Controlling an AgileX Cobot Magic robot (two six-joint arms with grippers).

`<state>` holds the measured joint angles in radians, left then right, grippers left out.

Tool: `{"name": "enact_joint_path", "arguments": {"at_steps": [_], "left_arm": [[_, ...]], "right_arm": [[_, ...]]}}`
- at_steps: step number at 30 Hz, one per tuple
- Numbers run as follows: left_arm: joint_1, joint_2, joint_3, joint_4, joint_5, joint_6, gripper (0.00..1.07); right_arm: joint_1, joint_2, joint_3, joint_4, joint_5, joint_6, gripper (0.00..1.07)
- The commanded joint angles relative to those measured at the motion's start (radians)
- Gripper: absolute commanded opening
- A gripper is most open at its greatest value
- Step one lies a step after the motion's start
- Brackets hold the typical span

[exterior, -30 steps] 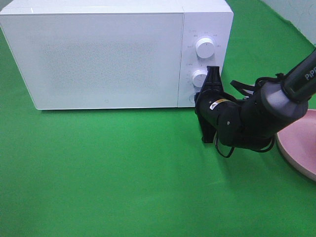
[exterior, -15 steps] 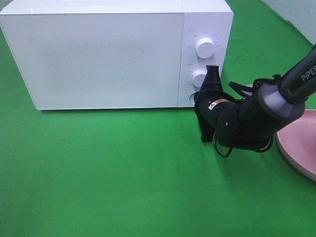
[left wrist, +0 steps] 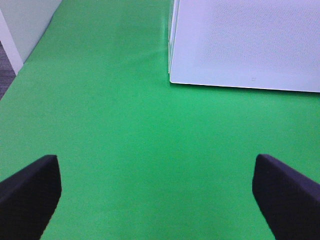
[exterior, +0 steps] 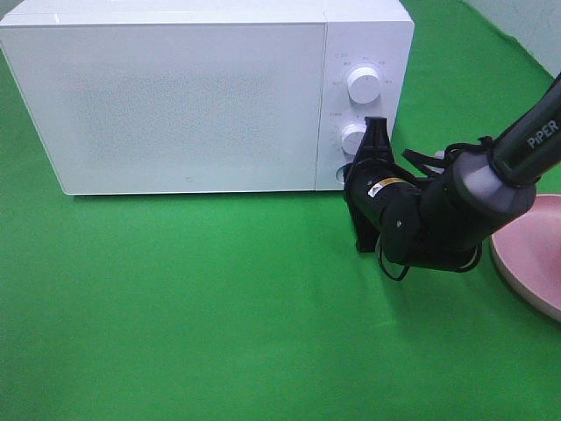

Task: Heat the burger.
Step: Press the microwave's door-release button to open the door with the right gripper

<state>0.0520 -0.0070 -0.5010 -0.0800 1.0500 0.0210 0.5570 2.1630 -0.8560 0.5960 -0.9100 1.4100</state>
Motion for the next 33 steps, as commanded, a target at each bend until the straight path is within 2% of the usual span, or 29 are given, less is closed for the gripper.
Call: {"name": "enact_joint_path", "arguments": {"at_steps": [1, 23, 33], "left_arm": [[-0.004, -0.02, 0.002, 0.0, -0.01, -0.001, 0.96], [-0.004, -0.02, 0.002, 0.0, -0.01, -0.002, 0.96], [-0.004, -0.02, 0.002, 0.0, -0.01, -0.002, 0.96]], "right_arm": [[-0.008, 0.004, -0.048, 0.001, -0.114, -0.02, 0.0], [-0.009, 0.028, -0.172, 0.103, -0.343, -0.144, 0.0], [-0.021, 0.028, -0.217, 0.119, -0.357, -0.178, 0.0]]}}
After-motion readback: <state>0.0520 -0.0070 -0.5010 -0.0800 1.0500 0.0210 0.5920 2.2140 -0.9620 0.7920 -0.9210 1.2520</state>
